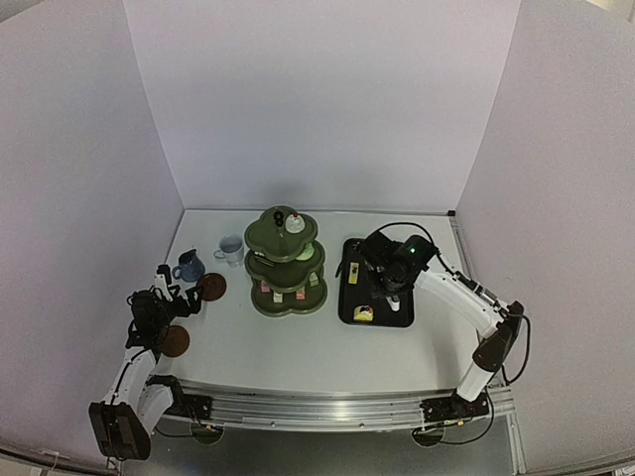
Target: Serve the afternoon tea
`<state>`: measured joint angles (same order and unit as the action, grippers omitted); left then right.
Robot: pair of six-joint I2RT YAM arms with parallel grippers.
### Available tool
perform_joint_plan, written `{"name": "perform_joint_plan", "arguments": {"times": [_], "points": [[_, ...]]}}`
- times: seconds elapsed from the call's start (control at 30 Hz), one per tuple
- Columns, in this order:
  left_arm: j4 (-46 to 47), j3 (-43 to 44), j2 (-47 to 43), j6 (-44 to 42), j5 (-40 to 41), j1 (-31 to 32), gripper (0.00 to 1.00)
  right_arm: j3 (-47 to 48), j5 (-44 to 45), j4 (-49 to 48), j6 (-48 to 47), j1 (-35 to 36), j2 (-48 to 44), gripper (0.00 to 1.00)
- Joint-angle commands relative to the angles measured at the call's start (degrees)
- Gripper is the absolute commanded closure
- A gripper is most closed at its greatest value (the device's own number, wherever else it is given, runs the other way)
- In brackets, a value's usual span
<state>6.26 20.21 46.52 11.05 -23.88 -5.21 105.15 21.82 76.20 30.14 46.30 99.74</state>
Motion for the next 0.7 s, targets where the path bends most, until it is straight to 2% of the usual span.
{"name": "perform_joint_plan", "arguments": {"times": [0.0,0.27,0.67], "points": [[1.8,0.3,-0.4,0.6,-0.7,-0.3,0.0,-6.5,-3.4,-4.3,4.4,0.3,-2.8,0.69],[2.0,0.2,-0.3,0.6,-0.6,-0.3,0.0,-16.2,-9.4,-9.1,4.2,0.5,-3.6,0.69],[1.8,0.3,-0.6,0.6,-0.5,-0.3,0.0,-16.3,-11.1,-13.5,2.8,0.9,2.2,0.68]]}}
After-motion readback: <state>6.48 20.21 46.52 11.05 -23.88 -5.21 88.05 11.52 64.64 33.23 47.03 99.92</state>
